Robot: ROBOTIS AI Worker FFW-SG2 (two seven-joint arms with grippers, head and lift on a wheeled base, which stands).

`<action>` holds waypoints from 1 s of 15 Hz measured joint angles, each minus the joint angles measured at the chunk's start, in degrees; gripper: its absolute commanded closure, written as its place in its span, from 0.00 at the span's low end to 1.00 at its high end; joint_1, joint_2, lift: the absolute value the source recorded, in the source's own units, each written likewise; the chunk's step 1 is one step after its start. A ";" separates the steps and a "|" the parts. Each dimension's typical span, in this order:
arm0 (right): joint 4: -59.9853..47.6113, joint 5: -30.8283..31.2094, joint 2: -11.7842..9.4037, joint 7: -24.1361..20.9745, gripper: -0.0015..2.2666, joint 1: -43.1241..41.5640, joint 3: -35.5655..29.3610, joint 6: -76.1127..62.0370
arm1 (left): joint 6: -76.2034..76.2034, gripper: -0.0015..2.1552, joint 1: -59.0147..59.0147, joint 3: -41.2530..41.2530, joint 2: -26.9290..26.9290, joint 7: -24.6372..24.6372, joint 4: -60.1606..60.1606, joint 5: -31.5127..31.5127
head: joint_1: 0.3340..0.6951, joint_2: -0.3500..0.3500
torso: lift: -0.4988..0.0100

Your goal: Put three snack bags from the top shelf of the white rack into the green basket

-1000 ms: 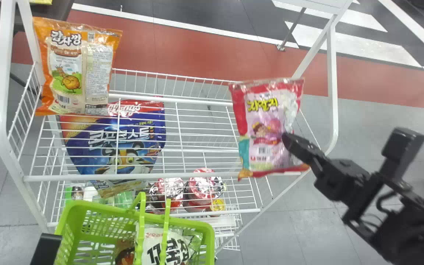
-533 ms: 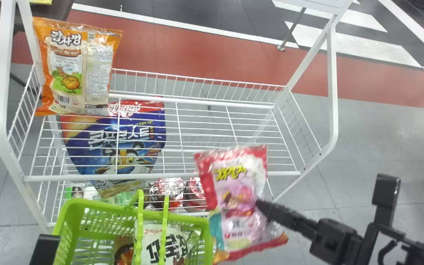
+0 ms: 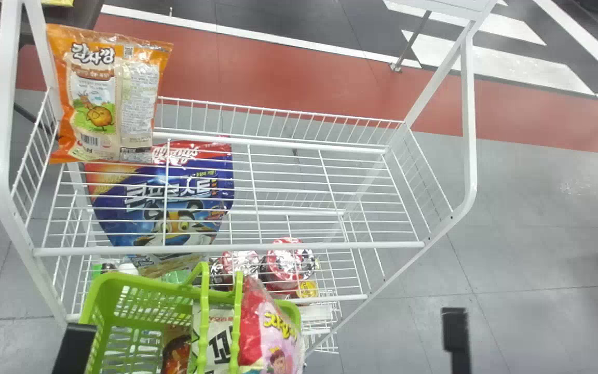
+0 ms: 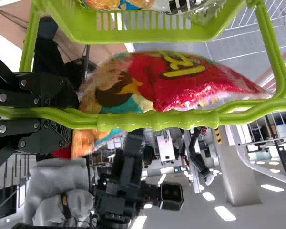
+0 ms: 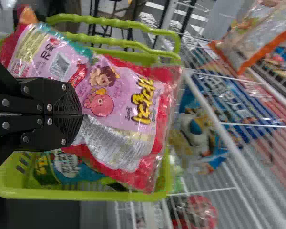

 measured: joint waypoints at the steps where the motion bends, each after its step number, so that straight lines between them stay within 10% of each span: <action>1: 1.11 1.08 -0.41 -0.12 0.96 0.09 2.67 -0.39 | 0.15 0.99 0.02 -0.18 0.03 0.09 -0.01 0.03 | 1.00 0.00 | 0.98; 13: 13.56 13.79 -4.31 -12.84 0.96 -0.15 18.01 -36.13 | 0.79 0.99 0.14 -2.17 0.28 1.31 -0.38 -0.30 | 1.00 0.00 | 0.98; 15: 12.85 14.50 -6.03 -12.74 0.77 0.52 19.21 -33.45 | 0.80 0.99 -0.15 -2.15 0.26 1.66 -0.26 -0.32 | 1.00 0.00 | 0.98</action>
